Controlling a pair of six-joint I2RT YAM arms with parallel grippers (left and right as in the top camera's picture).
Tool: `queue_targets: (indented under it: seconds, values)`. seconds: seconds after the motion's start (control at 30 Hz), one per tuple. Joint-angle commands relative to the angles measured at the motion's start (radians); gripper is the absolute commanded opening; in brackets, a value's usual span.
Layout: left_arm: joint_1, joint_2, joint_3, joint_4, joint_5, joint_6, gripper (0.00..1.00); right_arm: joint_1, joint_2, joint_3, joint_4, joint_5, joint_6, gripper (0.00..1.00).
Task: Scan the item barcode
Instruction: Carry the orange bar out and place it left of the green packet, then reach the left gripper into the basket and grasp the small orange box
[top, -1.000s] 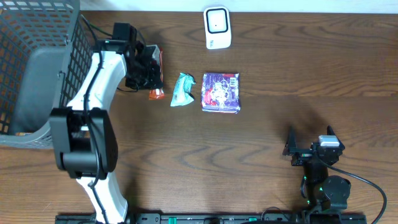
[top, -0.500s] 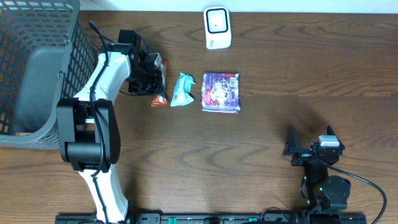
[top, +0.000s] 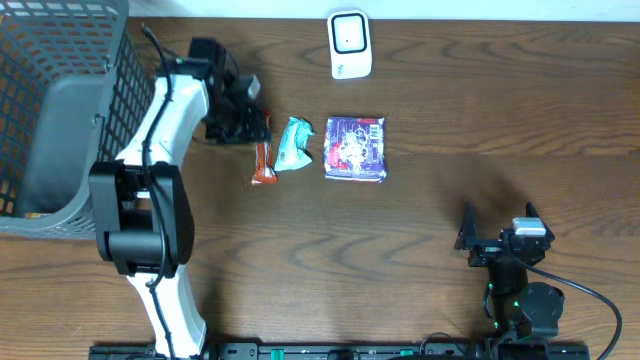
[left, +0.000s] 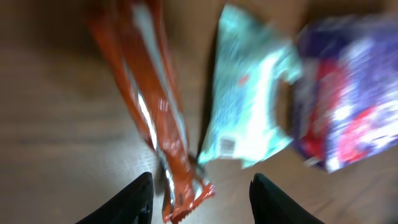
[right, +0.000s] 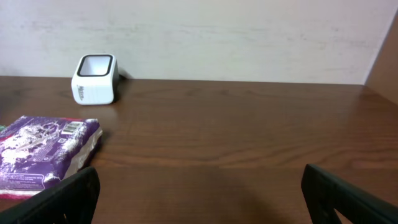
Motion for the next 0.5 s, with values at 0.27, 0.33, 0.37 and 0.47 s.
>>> queue_targets:
  seconds: [0.27, 0.33, 0.37, 0.47]
  values:
    - [0.125, -0.359, 0.177, 0.115, -0.006, -0.002, 0.63, 0.008, -0.006, -0.002, -0.005, 0.001, -0.011, 0.99]
    - [0.174, -0.402, 0.177, 0.134, -0.006, -0.003, 0.63, 0.008, -0.006, -0.002, -0.005, 0.001, -0.011, 0.99]
    - [0.204, -0.420, 0.177, 0.140, -0.006, -0.012, 0.63, 0.008, -0.006, -0.002, -0.005, 0.001, -0.011, 0.99]
    - [0.308, -0.455, 0.177, 0.143, -0.010, -0.091, 0.63, 0.008, -0.006, -0.002, -0.005, 0.001, -0.011, 0.99]
